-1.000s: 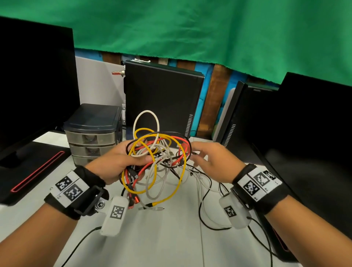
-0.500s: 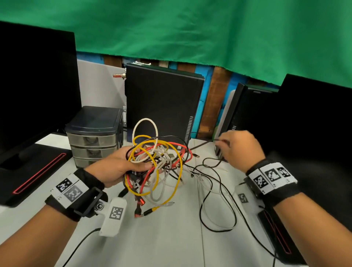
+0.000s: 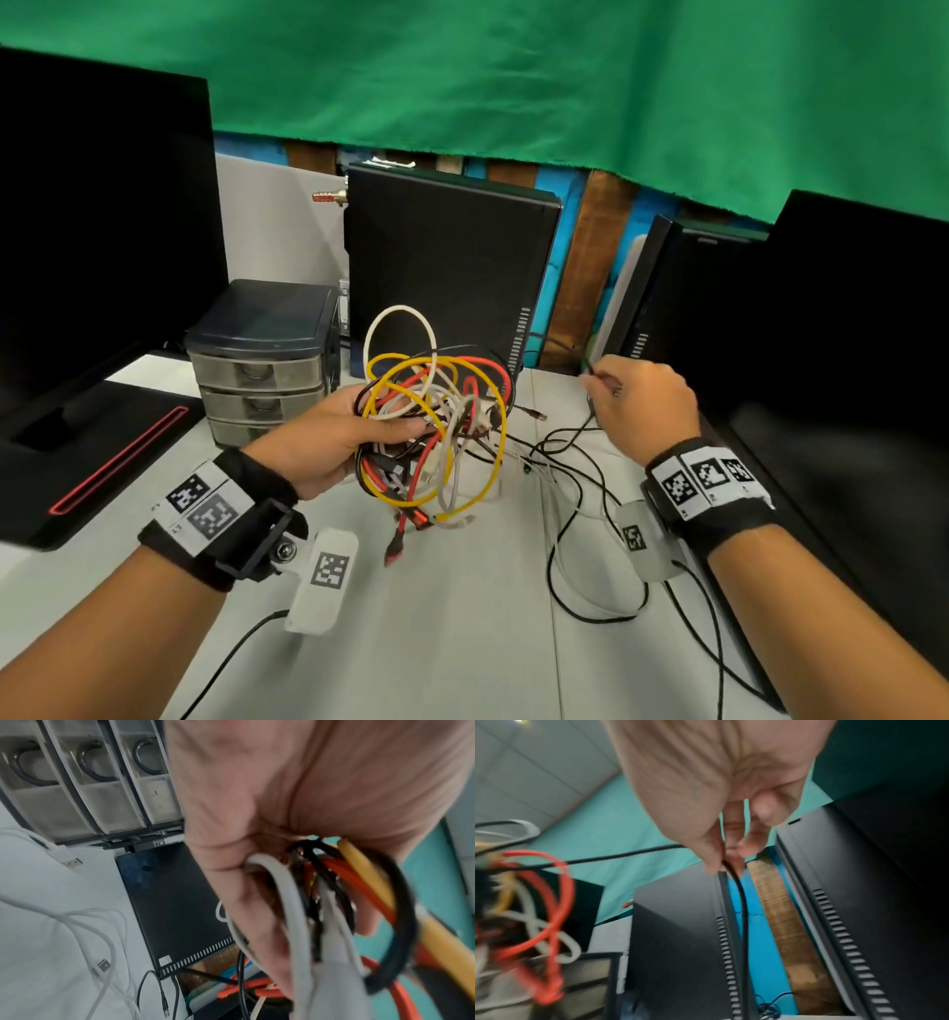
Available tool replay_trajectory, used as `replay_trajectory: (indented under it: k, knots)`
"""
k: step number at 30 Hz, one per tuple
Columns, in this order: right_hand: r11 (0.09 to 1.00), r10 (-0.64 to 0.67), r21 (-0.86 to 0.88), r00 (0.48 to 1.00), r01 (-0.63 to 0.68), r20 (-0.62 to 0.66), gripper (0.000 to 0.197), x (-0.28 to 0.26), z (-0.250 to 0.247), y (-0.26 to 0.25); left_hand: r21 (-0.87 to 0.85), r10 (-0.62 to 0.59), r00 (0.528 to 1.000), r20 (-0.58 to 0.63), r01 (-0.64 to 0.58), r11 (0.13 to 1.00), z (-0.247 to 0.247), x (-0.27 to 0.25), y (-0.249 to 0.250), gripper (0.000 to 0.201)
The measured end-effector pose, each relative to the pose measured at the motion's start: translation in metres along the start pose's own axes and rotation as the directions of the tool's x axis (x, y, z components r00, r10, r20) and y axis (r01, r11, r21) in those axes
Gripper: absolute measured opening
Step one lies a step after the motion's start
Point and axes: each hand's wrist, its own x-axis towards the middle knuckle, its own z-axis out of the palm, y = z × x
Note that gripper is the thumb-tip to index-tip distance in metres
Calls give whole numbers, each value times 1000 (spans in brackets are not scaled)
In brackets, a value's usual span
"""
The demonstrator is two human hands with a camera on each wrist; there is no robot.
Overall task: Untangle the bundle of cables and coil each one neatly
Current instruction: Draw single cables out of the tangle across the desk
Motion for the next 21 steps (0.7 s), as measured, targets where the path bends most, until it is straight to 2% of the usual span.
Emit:
replay_trajectory:
  k: [2, 4, 6, 7, 9, 10, 12, 15, 17, 19, 20, 21]
  knots:
    - [995, -89, 51, 996, 90, -17, 30, -1, 3, -6, -13, -15, 1000, 10, 15, 1000, -2, -1, 1, 82]
    - [995, -71, 67, 997, 73, -40, 32, 2, 2, -5, -7, -31, 999, 43, 31, 999, -5, -4, 4, 89]
    - [997, 61, 46, 996, -58, -60, 31, 9, -2, 5, 17, -26, 998, 64, 25, 1000, -9, -7, 6, 87]
    - [985, 172, 41, 982, -169, -83, 32, 13, -6, 13, 38, -18, 998, 65, 16, 999, -11, -8, 7, 85]
    - [920, 392, 70, 908, -386, -149, 31, 19, -13, 34, 84, -1, 998, 55, -4, 996, -15, -8, 9, 86]
    - [890, 456, 82, 875, -448, -162, 31, 19, -16, 43, 84, 3, 999, 42, -6, 996, -17, -9, 10, 87]
    - [861, 507, 32, 855, -507, -111, 31, 18, -14, 56, 50, 23, 1000, 21, -24, 998, -22, -9, 12, 85]
    - [813, 577, -131, 816, -568, 37, 27, 13, -3, 66, 3, 77, 997, 11, -77, 997, -29, -11, 13, 78]
    - [775, 625, -182, 776, -606, 79, 27, 8, 2, 70, -47, 97, 995, -7, -98, 994, -30, -10, 13, 89]
    - [775, 625, -208, 774, -597, 104, 26, 2, 5, 69, -122, 112, 994, -16, -113, 986, -28, -9, 14, 100]
    - [787, 609, -216, 785, -579, 114, 26, 0, 5, 64, -153, 124, 992, -18, -125, 980, -24, -10, 15, 95]
    - [803, 586, -217, 802, -555, 114, 24, -2, 5, 59, -173, 144, 990, -1, -142, 975, -18, -12, 18, 82]
